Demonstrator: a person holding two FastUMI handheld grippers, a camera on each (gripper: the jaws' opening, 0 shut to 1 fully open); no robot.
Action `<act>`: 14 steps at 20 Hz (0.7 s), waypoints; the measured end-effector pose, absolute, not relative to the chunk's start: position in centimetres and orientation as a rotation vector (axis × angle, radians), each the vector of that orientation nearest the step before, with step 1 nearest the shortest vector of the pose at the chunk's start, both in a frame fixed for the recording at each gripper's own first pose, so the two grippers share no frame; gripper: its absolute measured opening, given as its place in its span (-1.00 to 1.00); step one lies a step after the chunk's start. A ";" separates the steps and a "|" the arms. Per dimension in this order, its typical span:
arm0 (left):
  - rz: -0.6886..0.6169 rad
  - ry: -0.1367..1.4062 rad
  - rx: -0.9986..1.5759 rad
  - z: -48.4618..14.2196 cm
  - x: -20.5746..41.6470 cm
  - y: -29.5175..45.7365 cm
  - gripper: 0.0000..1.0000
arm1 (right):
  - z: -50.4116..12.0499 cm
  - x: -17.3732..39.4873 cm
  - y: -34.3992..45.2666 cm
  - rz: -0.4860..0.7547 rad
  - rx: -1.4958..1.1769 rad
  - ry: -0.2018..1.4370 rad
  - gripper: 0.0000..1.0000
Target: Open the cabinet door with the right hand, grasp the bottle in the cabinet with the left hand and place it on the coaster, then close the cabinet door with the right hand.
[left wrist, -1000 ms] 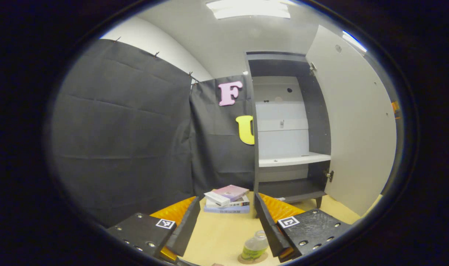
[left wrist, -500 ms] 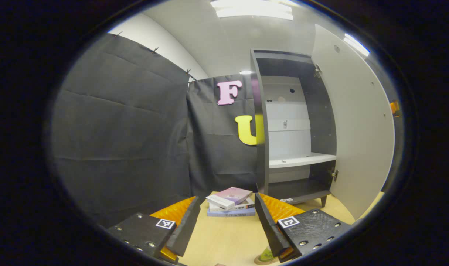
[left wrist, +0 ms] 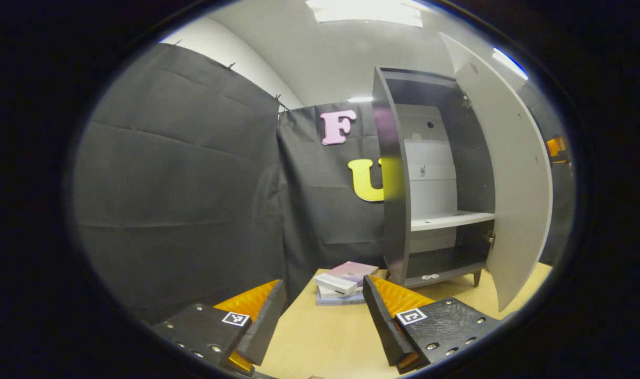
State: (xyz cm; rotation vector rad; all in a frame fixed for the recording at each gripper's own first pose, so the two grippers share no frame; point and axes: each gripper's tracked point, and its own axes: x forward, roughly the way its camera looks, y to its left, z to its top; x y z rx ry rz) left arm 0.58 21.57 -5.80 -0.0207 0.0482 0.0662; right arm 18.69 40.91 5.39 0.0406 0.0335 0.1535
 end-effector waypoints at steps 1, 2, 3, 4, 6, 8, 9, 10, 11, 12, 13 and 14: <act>0.068 0.047 -0.020 -5.8 0.5 22.1 0.79 | 5.3 19.0 41.6 0.163 0.046 0.032 0.86; 0.071 0.050 -0.020 -6.1 0.3 22.6 0.79 | 5.3 19.3 42.2 0.173 0.053 0.033 0.86; 0.076 0.054 -0.018 -6.3 0.3 23.1 0.79 | 5.2 19.6 43.0 0.182 0.060 0.032 0.86; 0.079 0.058 -0.017 -6.6 0.2 23.7 0.79 | 5.1 20.0 43.8 0.192 0.064 0.031 0.86; 0.084 0.063 -0.015 -6.8 -0.1 24.6 0.79 | 4.9 20.8 45.7 0.213 0.069 0.028 0.87; 0.092 0.063 -0.010 -6.9 -0.4 25.6 0.77 | 4.6 21.8 47.3 0.235 0.071 0.032 0.88; 0.097 0.064 -0.007 -6.9 -0.5 26.1 0.70 | 4.6 22.2 47.8 0.243 0.069 0.031 0.97; 0.102 0.065 -0.006 -6.9 -0.7 26.5 0.70 | 4.6 22.5 48.4 0.248 0.064 0.029 0.89; 0.105 0.065 -0.007 -6.8 -0.8 26.9 0.70 | 4.6 22.8 49.0 0.251 0.058 0.028 0.89; 0.109 0.066 -0.009 -6.9 -0.9 27.3 0.79 | 4.5 23.0 49.4 0.255 0.053 0.029 0.89; 0.112 0.064 -0.011 -6.9 -0.9 27.5 0.70 | 4.2 23.1 50.0 0.259 0.050 0.035 0.89; 0.114 0.058 -0.013 -7.0 -0.8 27.3 0.79 | 3.9 23.1 50.3 0.260 0.046 0.040 0.89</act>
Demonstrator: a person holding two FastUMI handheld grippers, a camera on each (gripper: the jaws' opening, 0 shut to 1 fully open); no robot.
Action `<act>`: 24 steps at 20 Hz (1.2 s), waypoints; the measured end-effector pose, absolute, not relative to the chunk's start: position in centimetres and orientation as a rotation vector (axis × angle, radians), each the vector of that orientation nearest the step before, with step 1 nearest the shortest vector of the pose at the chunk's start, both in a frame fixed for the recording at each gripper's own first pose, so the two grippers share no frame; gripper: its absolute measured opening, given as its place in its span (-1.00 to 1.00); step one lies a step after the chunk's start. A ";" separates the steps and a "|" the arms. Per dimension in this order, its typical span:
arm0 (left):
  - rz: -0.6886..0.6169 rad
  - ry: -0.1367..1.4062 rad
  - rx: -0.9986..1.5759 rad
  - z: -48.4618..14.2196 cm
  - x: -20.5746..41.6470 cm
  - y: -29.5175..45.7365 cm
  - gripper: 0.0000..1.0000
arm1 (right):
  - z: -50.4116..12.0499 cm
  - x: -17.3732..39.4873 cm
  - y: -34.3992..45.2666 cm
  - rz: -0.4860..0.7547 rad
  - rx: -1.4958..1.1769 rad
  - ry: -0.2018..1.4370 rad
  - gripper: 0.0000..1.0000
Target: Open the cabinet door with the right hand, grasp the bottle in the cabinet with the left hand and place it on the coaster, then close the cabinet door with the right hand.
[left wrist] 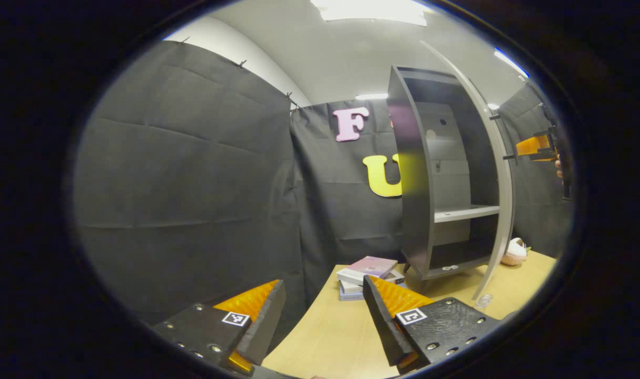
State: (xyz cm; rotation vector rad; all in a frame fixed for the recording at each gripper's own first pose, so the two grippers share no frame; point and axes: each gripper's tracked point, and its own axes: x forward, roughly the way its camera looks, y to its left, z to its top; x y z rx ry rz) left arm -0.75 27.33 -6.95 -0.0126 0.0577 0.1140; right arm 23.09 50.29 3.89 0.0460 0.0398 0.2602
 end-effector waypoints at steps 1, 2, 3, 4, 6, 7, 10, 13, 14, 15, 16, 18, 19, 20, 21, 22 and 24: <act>0.115 0.055 -0.015 -7.0 -0.6 27.4 0.77 | 3.7 23.1 50.4 0.260 0.042 0.044 0.90; 0.117 0.055 -0.018 -7.1 -0.6 27.5 0.79 | 3.5 23.0 50.5 0.258 0.038 0.047 0.90; 0.117 0.053 -0.024 -7.0 -0.5 27.5 0.79 | 3.2 23.0 50.5 0.256 0.033 0.052 0.89; 0.115 0.050 -0.032 -6.9 -0.5 27.4 0.79 | 3.0 22.8 50.5 0.253 0.026 0.059 0.90; 0.103 0.047 -0.050 -6.4 -0.6 27.1 0.79 | 2.7 22.5 49.7 0.226 0.008 0.065 0.90; 0.096 0.048 -0.055 -6.3 -0.6 27.1 0.70 | 2.6 22.3 49.2 0.215 0.000 0.066 0.90; 0.079 0.033 -0.058 -4.7 -0.7 26.2 0.79 | 2.4 21.4 47.5 0.209 -0.012 0.065 0.90; 0.068 0.004 -0.050 -3.4 1.0 23.1 0.79 | 1.8 20.4 45.4 0.204 -0.020 0.076 0.90; 0.060 -0.003 -0.050 -3.2 1.4 22.1 0.79 | 1.9 20.0 44.5 0.198 -0.022 0.071 0.89; 0.048 -0.005 -0.054 -2.8 1.6 20.9 0.79 | 1.8 19.8 43.7 0.193 -0.024 0.069 0.89; 0.041 -0.010 -0.057 -2.2 1.5 20.1 0.79 | 1.8 19.7 42.8 0.190 -0.024 0.069 0.90; 0.032 -0.017 -0.057 -1.2 1.3 18.4 0.79 | 1.7 19.5 41.3 0.187 -0.017 0.069 0.90; 0.027 -0.016 -0.057 -0.8 1.2 17.4 0.79 | 1.9 19.4 40.5 0.184 -0.013 0.067 0.89; 0.019 -0.018 -0.056 -0.4 0.9 16.3 0.79 | 2.0 19.3 39.7 0.180 -0.011 0.064 0.89; 0.011 -0.021 -0.055 0.0 0.8 15.2 0.79 | 2.1 19.2 38.8 0.175 -0.010 0.063 0.90; 0.006 -0.024 -0.053 0.3 0.9 14.3 0.79 | 2.2 19.0 38.0 0.171 -0.010 0.062 0.89; -0.005 -0.026 -0.051 0.9 0.8 12.7 0.79 | 2.4 18.7 36.3 0.161 -0.006 0.057 0.89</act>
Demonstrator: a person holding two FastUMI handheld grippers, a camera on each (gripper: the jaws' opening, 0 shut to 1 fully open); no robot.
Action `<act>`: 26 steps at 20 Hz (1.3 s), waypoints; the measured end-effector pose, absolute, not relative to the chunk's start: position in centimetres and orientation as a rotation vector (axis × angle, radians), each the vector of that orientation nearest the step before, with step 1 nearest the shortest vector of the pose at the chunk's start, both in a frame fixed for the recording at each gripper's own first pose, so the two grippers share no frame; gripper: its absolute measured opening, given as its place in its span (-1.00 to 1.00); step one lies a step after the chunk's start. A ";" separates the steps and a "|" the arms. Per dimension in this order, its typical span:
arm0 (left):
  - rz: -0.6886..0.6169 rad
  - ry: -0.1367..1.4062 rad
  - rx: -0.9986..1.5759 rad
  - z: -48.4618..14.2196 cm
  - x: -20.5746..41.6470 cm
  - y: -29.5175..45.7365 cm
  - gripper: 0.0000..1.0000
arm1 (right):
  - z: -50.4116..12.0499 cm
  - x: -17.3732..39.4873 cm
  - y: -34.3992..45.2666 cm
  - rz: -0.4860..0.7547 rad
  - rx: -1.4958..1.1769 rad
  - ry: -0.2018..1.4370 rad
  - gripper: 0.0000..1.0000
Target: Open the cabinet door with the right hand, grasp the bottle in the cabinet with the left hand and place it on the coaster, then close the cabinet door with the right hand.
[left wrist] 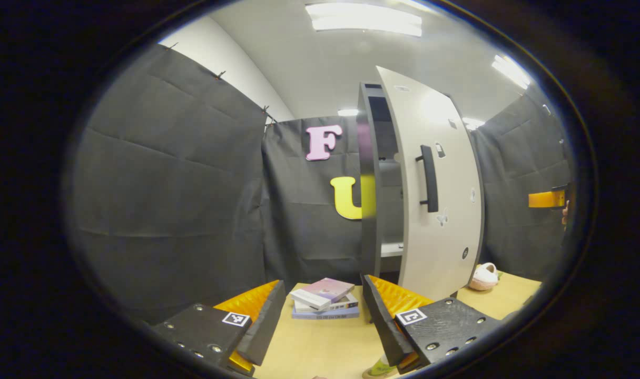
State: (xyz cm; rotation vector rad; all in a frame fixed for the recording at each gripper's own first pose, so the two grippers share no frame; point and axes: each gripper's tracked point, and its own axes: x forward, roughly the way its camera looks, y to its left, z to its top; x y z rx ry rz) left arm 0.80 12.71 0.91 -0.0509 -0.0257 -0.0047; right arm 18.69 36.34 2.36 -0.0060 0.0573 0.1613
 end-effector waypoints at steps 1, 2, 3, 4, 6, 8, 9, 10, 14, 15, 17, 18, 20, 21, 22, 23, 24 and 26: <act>-0.009 -0.028 -0.053 1.2 0.7 11.8 0.79 | 2.4 18.6 35.5 0.154 -0.004 0.055 0.89; -0.016 -0.030 -0.055 1.6 0.9 10.9 0.79 | 2.5 18.5 34.5 0.146 -0.004 0.052 0.90; -0.021 -0.031 -0.055 1.8 0.9 10.0 0.79 | 2.5 18.4 33.5 0.136 -0.004 0.050 0.90; -0.028 -0.031 -0.055 2.0 1.2 9.2 0.70 | 2.5 18.2 32.6 0.128 -0.004 0.048 0.90; -0.040 -0.036 -0.049 2.6 1.3 7.5 0.60 | 2.3 18.0 31.0 0.115 -0.001 0.047 0.89; -0.050 -0.040 -0.045 3.2 1.4 5.8 0.60 | 2.0 17.8 29.3 0.100 0.000 0.050 0.90; -0.056 -0.042 -0.045 3.5 1.4 5.0 0.60 | 1.7 17.6 28.7 0.096 -0.001 0.053 0.90; -0.060 -0.042 -0.045 3.6 1.4 4.4 0.60 | 1.5 17.4 28.1 0.092 -0.002 0.057 0.90; -0.066 -0.039 -0.042 4.1 1.6 2.5 0.76 | 0.6 17.1 26.5 0.081 -0.006 0.068 0.90; -0.068 -0.040 -0.043 4.2 1.6 2.2 0.75 | 0.5 17.1 26.3 0.079 -0.003 0.070 0.90; -0.067 -0.037 -0.040 4.4 1.7 2.0 0.72 | 0.2 17.1 26.0 0.077 0.002 0.074 0.90; -0.066 -0.037 -0.038 4.5 1.7 1.9 0.71 | 0.1 17.1 25.9 0.076 0.002 0.077 0.89; -0.064 -0.038 -0.031 4.7 1.8 1.8 0.79 | 0.1 17.3 26.0 0.077 0.002 0.080 0.90; -0.063 -0.039 -0.028 4.8 1.7 1.9 0.79 | 0.0 17.3 26.0 0.078 0.001 0.080 0.90; -0.060 -0.040 -0.027 4.9 1.7 2.1 0.79 | 0.0 17.3 26.1 0.080 -0.002 0.080 0.90; -0.060 -0.040 -0.028 5.0 1.8 2.1 0.79 | 0.0 17.5 26.2 0.081 -0.007 0.080 0.90; -0.059 -0.039 -0.030 4.9 1.8 2.1 0.79 | 0.1 17.5 26.3 0.082 -0.012 0.079 0.90; -0.059 -0.036 -0.031 5.1 2.0 2.1 0.79 | 0.2 17.6 26.5 0.083 -0.018 0.076 0.89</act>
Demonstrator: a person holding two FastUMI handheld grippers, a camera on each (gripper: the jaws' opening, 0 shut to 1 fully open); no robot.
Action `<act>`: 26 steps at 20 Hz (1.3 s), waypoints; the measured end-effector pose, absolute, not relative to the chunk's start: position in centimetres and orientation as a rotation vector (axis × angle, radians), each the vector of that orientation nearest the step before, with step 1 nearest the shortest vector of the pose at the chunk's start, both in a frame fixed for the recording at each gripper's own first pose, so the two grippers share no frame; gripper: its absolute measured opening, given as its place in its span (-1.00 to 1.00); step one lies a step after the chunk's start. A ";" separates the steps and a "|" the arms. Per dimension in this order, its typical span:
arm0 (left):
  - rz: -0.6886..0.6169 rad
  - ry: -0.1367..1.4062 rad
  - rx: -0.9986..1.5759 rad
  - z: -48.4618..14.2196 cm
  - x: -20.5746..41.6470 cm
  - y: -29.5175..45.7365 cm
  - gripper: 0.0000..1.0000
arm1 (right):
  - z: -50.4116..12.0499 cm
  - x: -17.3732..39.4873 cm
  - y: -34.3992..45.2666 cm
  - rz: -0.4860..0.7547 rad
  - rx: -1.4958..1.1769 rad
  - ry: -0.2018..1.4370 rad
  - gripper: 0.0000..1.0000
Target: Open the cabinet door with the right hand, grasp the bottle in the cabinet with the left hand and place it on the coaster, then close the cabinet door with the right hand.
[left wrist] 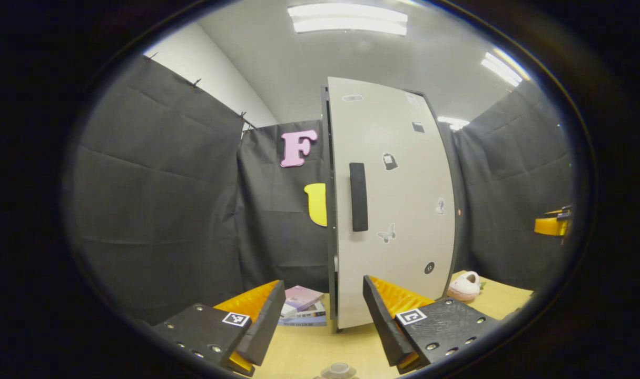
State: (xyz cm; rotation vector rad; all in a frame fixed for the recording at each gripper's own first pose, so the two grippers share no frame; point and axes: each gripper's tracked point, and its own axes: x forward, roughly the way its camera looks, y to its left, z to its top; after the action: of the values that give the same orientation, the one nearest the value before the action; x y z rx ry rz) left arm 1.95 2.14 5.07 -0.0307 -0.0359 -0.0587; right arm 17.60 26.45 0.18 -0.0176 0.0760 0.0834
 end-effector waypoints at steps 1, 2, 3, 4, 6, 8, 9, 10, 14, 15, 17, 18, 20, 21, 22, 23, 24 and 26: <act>-0.061 -0.038 -0.030 5.2 1.9 2.1 0.79 | 0.2 17.7 26.5 0.084 -0.019 0.077 0.89; -0.063 -0.041 -0.028 5.3 1.9 2.0 0.79 | 0.2 17.7 26.5 0.084 -0.019 0.078 0.90; -0.065 -0.043 -0.026 5.4 1.9 1.9 0.79 | 0.2 17.8 26.6 0.085 -0.016 0.078 0.90; -0.067 -0.045 -0.024 5.6 2.1 1.9 0.79 | 0.4 17.8 26.7 0.086 -0.015 0.077 0.90; -0.070 -0.048 -0.024 5.7 1.9 1.8 0.79 | 0.5 17.8 26.9 0.086 -0.022 0.074 0.89; -0.070 -0.045 -0.029 5.5 1.8 2.0 0.79 | 0.6 17.7 27.0 0.087 -0.028 0.073 0.90; -0.069 -0.044 -0.030 5.5 1.8 2.1 0.79 | 0.6 17.7 27.2 0.089 -0.029 0.073 0.90; -0.068 -0.042 -0.029 5.5 1.7 2.1 0.79 | 0.6 17.6 27.3 0.089 -0.029 0.074 0.89; -0.065 -0.044 -0.024 5.4 1.4 2.4 0.79 | 0.7 17.8 27.8 0.093 -0.026 0.077 0.90; -0.062 -0.043 -0.025 5.4 1.4 2.5 0.79 | 0.7 17.7 27.9 0.094 -0.027 0.078 0.90; -0.059 -0.048 -0.030 5.5 1.1 2.8 0.79 | 0.6 17.7 28.1 0.098 -0.027 0.080 0.90; -0.057 -0.047 -0.031 5.5 1.1 3.1 0.79 | 0.6 17.7 28.2 0.099 -0.027 0.081 0.89; -0.053 -0.048 -0.031 5.6 1.2 3.5 0.79 | 0.7 17.7 28.3 0.100 -0.027 0.080 0.89; -0.051 -0.047 -0.031 5.7 1.1 3.8 0.79 | 0.7 17.6 28.5 0.100 -0.029 0.078 0.89; -0.052 -0.047 -0.034 5.7 1.0 3.9 0.79 | 0.9 17.4 28.6 0.100 -0.033 0.075 0.89; -0.051 -0.047 -0.035 5.7 1.0 3.9 0.79 | 1.0 17.4 28.6 0.100 -0.037 0.073 0.90; -0.051 -0.048 -0.035 5.6 0.9 4.0 0.79 | 1.0 17.5 28.7 0.100 -0.038 0.072 0.90; -0.051 -0.047 -0.032 5.6 0.9 4.2 0.79 | 1.1 17.3 28.9 0.102 -0.036 0.071 0.90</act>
State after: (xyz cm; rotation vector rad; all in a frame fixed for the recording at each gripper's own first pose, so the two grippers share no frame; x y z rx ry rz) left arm 0.88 4.15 5.62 -0.0322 -0.0467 -0.0510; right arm 17.31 28.89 1.08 -0.0357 0.0712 0.1023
